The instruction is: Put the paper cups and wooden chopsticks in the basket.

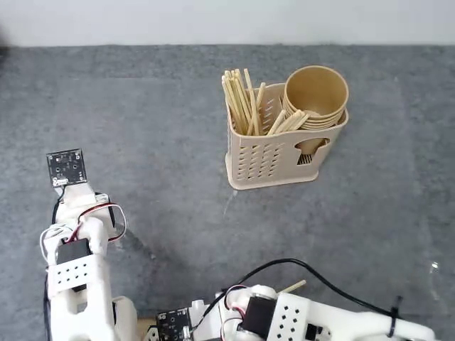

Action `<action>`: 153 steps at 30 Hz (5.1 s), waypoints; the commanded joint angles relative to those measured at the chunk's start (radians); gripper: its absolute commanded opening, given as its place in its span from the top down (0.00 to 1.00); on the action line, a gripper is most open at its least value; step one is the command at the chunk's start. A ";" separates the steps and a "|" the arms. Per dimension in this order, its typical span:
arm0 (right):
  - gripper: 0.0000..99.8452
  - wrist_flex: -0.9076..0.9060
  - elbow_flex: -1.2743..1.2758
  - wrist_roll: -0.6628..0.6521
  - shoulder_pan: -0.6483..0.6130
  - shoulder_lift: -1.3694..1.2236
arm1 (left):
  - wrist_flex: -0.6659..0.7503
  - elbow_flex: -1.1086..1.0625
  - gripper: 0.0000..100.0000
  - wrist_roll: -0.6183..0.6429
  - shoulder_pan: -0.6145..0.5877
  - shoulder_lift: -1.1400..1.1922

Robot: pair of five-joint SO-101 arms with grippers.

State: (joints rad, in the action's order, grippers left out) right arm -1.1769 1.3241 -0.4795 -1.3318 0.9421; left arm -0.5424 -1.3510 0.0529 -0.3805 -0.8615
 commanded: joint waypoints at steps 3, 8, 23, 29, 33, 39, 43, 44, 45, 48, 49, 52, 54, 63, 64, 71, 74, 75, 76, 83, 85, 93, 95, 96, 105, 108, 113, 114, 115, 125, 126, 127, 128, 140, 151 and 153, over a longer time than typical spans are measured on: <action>0.83 0.070 -0.014 -0.002 -0.010 -0.142 | 0.026 0.064 0.99 -0.006 -0.005 -0.029; 0.83 0.074 -0.077 -0.003 -0.010 -0.292 | 0.026 0.064 0.99 -0.006 -0.005 -0.028; 0.97 0.073 -0.140 -0.006 0.038 -0.427 | 0.026 0.062 0.99 -0.006 -0.005 -0.028; 0.99 0.010 -0.213 -0.009 0.127 -0.427 | 0.026 0.062 0.99 -0.008 -0.005 -0.026; 0.99 -0.125 -0.331 -0.009 0.179 -0.414 | 0.026 0.062 0.99 -0.008 -0.005 -0.026; 0.99 -0.226 -0.489 -0.046 0.289 -0.266 | 0.026 0.062 0.99 -0.008 -0.005 -0.026; 0.99 -0.228 -0.580 -0.103 0.377 -0.162 | 0.026 0.062 0.99 -0.008 -0.005 -0.026; 0.99 -0.226 -0.605 -0.103 0.404 -0.147 | 0.026 0.062 0.99 -0.008 -0.005 -0.026; 0.99 -0.220 -0.628 -0.103 0.430 -0.128 | 0.026 0.062 0.99 -0.008 -0.005 -0.026; 0.99 -0.217 -0.723 -0.101 0.507 -0.104 | 0.026 0.062 0.99 -0.008 -0.005 -0.026; 0.99 -0.217 -0.761 -0.101 0.535 -0.104 | 0.026 0.062 0.99 -0.008 -0.005 -0.026; 0.99 -0.216 -0.885 -0.100 0.625 -0.104 | 0.026 0.061 0.99 -0.008 -0.005 -0.026; 0.99 -0.180 -0.961 -0.100 0.682 -0.104 | 0.026 0.061 0.99 -0.008 -0.005 -0.026; 0.99 0.302 -1.039 0.086 0.905 -0.104 | 0.026 0.056 0.99 -0.011 0.026 -0.025; 0.99 0.355 -1.039 0.118 0.915 -0.105 | 0.026 0.056 0.99 -0.011 0.026 -0.025; 0.99 0.704 -1.037 0.262 1.003 -0.168 | 0.026 0.056 0.99 -0.011 0.026 -0.025; 0.99 0.825 -1.037 0.321 1.049 -0.254 | 0.026 0.056 0.99 -0.011 0.026 -0.025; 0.99 0.852 -1.037 0.338 1.064 -0.286 | 0.026 0.056 0.99 -0.011 0.026 -0.025; 0.99 0.872 -1.037 0.354 1.075 -0.315 | 0.026 0.056 0.99 -0.011 0.026 -0.025; 0.99 0.894 -1.036 0.450 1.101 -0.449 | 0.026 0.056 0.99 -0.012 0.026 -0.025; 0.99 0.895 -1.007 0.450 1.099 -0.456 | 0.026 0.056 0.99 -0.012 0.026 -0.025; 0.87 0.894 -0.948 0.413 1.084 -0.449 | 0.026 0.056 0.99 -0.012 0.026 -0.025; 0.80 0.894 -0.948 0.408 1.084 -0.447 | 0.026 0.056 0.99 -0.012 0.026 -0.025; 0.78 0.894 -0.948 0.407 1.084 -0.447 | 0.026 0.056 0.99 -0.012 0.026 -0.025; 0.91 0.691 -0.930 0.408 1.078 -0.249 | 0.069 0.012 0.99 -0.012 0.072 -0.029; 1.00 0.568 -0.928 0.408 1.086 -0.174 | 0.114 -0.021 0.99 -0.012 0.123 -0.029; 0.99 0.427 -0.822 0.410 1.087 -0.042 | 0.137 -0.044 0.99 -0.012 0.192 -0.031; 0.99 0.420 -0.786 0.411 1.087 -0.007 | 0.135 -0.044 0.99 -0.012 0.199 -0.031; 0.99 0.417 -0.746 0.411 1.087 0.028 | 0.135 -0.044 0.99 -0.009 0.204 -0.031; 0.99 0.415 -0.258 0.414 1.087 0.467 | 0.137 -0.041 0.99 -0.006 0.235 -0.032; 0.99 0.415 -0.212 0.414 1.087 0.507 | 0.137 -0.041 0.99 -0.006 0.233 -0.037; 0.99 0.415 -0.172 0.414 1.087 0.541 | 0.133 -0.041 0.99 -0.006 0.233 -0.052; 0.99 0.415 -0.133 0.414 1.087 0.573 | 0.132 -0.045 0.99 -0.005 0.233 -0.077; 0.99 0.414 0.216 0.465 1.150 0.866 | -0.072 -0.272 0.99 0.072 0.285 -0.746; 0.99 0.414 0.358 0.474 1.182 0.872 | -0.218 -0.334 0.99 0.069 0.385 -0.939; 0.99 0.387 0.361 0.474 1.182 0.869 | -0.219 -0.334 0.99 0.069 0.388 -0.936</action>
State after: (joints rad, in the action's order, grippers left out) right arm -0.7595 1.6663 -0.0176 -0.1550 1.7952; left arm -0.7603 -1.6932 0.1128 -0.0031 -1.7898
